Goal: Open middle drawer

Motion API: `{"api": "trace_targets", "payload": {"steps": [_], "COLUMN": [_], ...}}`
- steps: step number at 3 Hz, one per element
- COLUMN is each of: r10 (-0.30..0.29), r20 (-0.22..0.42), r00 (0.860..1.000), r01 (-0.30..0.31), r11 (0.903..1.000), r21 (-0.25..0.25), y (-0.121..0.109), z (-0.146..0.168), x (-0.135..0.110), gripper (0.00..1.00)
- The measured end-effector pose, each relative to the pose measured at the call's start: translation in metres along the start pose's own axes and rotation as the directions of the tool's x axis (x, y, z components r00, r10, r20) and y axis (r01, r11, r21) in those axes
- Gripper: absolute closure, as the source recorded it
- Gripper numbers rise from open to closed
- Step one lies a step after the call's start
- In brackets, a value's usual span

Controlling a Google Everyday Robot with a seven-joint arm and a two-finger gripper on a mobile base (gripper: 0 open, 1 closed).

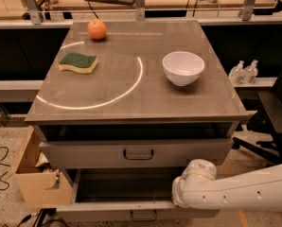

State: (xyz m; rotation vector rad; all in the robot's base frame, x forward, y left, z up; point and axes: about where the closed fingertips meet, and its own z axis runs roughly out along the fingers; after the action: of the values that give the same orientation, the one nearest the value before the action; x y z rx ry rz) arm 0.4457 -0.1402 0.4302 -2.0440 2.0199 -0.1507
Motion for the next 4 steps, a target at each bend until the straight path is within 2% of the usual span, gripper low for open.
{"api": "trace_targets", "payload": {"steps": [1, 2, 3, 4], "r10": [-0.031, -0.032, -0.046, -0.11], "r20": [-0.039, -0.039, -0.074, -0.144], "r00": [0.999, 0.999, 0.996, 0.983], "r01": [0.029, 0.03, 0.039, 0.077], "r11": [0.9984, 0.9984, 0.9948, 0.9728], "r21": [-0.048, -0.048, -0.094, -0.219], "y": [0.009, 0.009, 0.022, 0.04], "z": [0.001, 0.0, -0.01, -0.026], "x": [-0.006, -0.006, -0.003, 0.005], "gripper": [1.0, 1.0, 1.0, 1.0]}}
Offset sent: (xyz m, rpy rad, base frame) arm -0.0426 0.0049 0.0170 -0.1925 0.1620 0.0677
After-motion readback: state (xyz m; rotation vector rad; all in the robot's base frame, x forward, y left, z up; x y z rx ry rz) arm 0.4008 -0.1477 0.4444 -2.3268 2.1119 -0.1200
